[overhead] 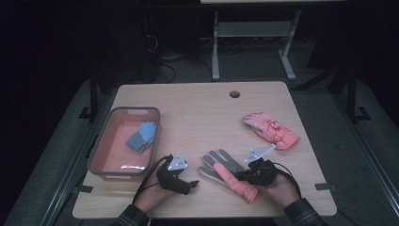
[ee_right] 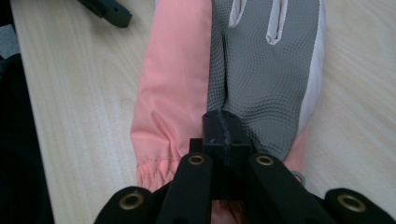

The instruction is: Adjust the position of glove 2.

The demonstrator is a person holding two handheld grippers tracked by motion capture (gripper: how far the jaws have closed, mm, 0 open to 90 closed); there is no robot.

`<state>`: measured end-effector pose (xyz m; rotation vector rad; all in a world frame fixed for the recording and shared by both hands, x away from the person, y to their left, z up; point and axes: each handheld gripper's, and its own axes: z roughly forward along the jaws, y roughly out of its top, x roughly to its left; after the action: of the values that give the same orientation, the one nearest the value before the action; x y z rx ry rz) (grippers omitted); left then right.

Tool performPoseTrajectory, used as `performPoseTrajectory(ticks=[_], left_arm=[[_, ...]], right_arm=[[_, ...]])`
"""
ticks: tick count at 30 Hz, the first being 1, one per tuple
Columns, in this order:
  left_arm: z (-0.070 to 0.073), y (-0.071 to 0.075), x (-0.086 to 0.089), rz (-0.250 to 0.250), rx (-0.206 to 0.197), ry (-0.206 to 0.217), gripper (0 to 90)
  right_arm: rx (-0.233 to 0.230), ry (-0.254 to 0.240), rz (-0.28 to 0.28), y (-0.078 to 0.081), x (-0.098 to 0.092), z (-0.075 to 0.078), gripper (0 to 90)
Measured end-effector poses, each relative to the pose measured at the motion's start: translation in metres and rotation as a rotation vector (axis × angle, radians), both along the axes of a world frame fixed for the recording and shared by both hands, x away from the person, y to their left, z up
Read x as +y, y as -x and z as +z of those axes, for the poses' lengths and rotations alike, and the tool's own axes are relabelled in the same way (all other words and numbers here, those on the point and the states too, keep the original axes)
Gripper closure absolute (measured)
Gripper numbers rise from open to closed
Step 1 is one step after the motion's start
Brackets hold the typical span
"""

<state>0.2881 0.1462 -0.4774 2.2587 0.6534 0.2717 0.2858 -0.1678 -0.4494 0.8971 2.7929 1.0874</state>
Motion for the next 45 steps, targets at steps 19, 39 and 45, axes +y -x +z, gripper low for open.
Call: performPoseTrajectory(ticks=[19, 39, 45], left_arm=[[0.0, 0.0, 0.0, 0.003, 0.0, 0.001, 12.7], [0.001, -0.001, 0.0, -0.003, 0.004, -0.009, 12.7], [0.001, -0.001, 0.0, -0.003, 0.004, -0.01, 12.7]], right_arm=[[-0.074, -0.089, -0.073, -0.012, -0.017, 0.032, 61.2], [-0.098, -0.079, -0.186, -0.084, -0.067, 0.045, 54.3], [-0.113, -0.057, -0.22, -0.101, -0.083, 0.047, 53.9]])
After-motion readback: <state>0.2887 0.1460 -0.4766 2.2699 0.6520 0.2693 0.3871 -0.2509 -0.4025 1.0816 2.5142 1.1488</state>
